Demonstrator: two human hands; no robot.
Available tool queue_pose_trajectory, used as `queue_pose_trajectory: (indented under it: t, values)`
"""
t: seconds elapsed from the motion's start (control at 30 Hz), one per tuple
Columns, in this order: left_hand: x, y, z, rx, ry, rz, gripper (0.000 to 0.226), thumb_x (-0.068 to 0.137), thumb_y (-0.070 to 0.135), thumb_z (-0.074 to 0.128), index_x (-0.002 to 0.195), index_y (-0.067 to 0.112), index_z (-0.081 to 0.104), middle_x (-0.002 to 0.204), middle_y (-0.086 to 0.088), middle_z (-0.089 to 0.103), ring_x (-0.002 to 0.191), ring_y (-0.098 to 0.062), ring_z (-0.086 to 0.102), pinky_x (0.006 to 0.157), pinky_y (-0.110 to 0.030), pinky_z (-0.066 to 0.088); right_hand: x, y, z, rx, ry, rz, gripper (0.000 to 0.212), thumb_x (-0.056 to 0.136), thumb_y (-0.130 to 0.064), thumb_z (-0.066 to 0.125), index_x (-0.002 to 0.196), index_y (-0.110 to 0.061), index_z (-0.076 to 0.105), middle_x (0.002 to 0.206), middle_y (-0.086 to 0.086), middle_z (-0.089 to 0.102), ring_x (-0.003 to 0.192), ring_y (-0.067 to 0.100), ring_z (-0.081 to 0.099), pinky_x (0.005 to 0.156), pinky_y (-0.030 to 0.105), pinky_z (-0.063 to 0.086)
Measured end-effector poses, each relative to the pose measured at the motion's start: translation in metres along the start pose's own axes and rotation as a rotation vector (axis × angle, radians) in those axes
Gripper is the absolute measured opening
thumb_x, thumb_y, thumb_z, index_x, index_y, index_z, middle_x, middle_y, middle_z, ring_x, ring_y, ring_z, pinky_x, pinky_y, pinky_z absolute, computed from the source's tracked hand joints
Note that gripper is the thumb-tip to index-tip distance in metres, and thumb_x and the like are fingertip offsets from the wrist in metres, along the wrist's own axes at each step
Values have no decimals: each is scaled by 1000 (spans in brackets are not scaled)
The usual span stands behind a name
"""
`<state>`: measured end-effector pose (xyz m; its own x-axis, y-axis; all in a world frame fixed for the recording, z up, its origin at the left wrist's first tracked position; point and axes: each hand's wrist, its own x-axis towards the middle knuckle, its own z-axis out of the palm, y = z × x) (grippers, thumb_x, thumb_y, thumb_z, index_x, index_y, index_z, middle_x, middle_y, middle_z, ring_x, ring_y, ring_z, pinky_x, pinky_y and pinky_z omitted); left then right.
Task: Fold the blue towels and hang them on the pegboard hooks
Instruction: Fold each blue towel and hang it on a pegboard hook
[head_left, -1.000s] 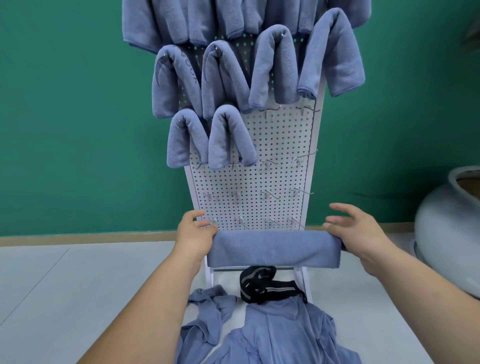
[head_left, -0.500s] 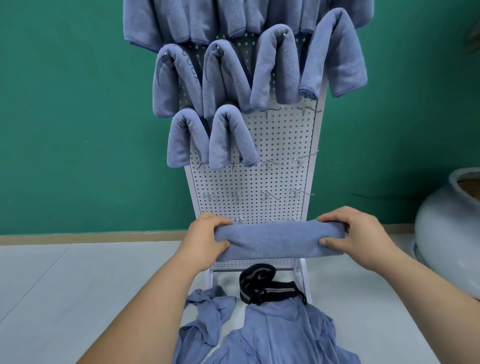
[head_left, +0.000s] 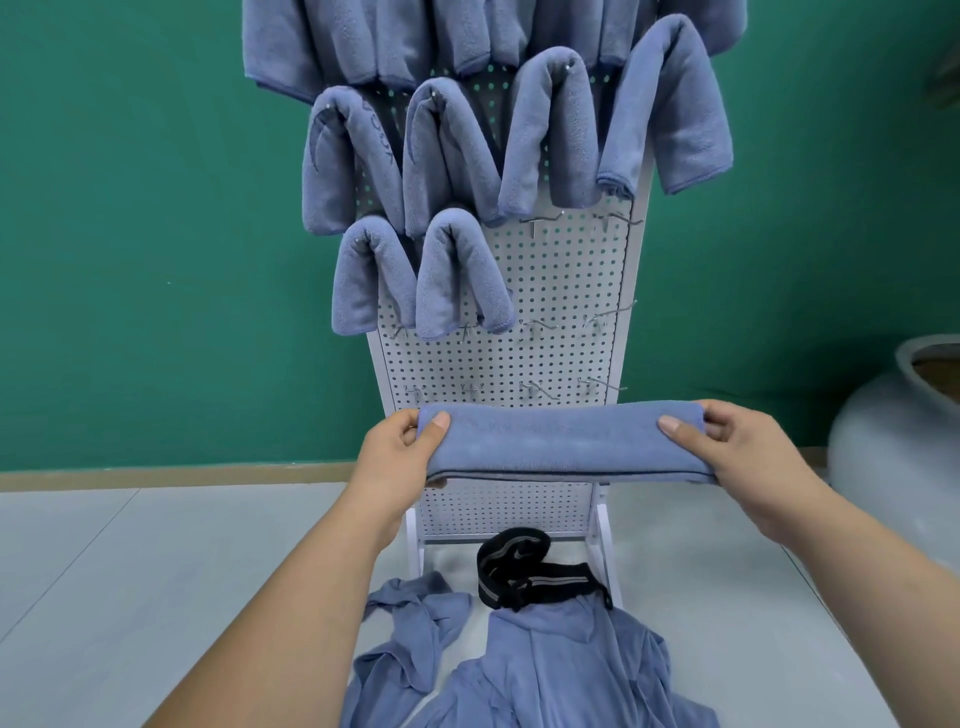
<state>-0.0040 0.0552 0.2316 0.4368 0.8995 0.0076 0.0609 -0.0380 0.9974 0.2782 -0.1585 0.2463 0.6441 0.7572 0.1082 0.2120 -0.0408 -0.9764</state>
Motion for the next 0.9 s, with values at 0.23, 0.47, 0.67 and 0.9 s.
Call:
queue_pose_trajectory:
  t: [0.23,0.47,0.67,0.9]
  values:
    - [8,-17,5,430,202,127,30,99,36,70,79,16,60,70,-1,64,63,-18,54,59,-35,44,6,12,12,-389,194,-35,19,87,-36,85,82,-23,72,72,-6,75,69,19,65,65,33,49]
    - [-14,-4,37,474,239,163,25,102,31,61,89,15,48,74,0,58,64,-16,51,54,-31,38,-1,9,39,-416,223,-3,20,99,-33,68,95,-18,55,84,0,64,80,22,59,64,34,41]
    - [-37,9,73,250,144,194,18,97,16,64,104,27,52,79,1,62,59,-2,52,50,-17,40,-21,-10,77,-310,248,-85,19,95,-31,71,95,-22,54,78,0,61,70,17,54,62,34,42]
    - [-42,7,87,-9,-75,53,49,95,5,62,134,35,57,122,18,64,88,13,66,68,-7,48,-36,-16,98,-104,40,-41,28,91,-37,79,109,-27,58,97,-5,74,83,12,69,77,30,53]
